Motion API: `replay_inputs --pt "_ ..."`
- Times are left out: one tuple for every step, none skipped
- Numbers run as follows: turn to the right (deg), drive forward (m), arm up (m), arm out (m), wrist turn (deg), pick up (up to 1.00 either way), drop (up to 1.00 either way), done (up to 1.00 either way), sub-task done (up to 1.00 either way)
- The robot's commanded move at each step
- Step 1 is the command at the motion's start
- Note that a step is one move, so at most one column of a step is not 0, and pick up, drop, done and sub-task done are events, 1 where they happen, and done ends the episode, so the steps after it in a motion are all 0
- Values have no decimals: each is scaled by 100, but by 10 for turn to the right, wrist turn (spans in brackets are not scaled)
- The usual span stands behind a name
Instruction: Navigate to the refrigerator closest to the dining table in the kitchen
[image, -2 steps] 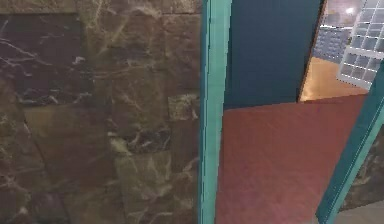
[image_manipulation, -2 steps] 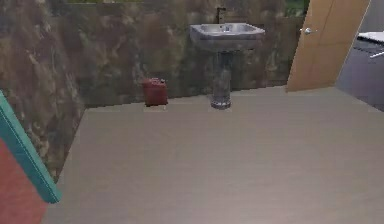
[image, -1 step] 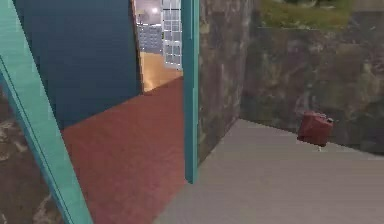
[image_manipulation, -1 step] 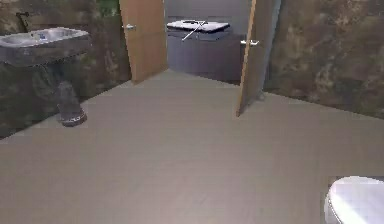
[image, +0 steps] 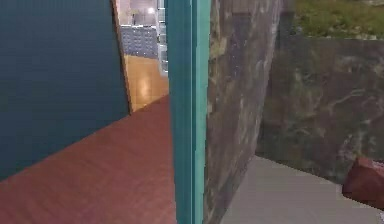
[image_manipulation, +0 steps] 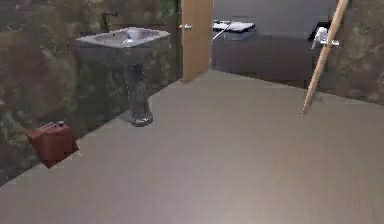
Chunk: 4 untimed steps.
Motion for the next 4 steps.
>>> replay_inputs --pt "-450 0 0 0 0 0 0 0 0" --pt "-90 0 0 0 0 0 0 0 0" --pt "0 45 0 0 0 0 0 0 0" --pt "390 0 0 0 0 0 0 0 0"
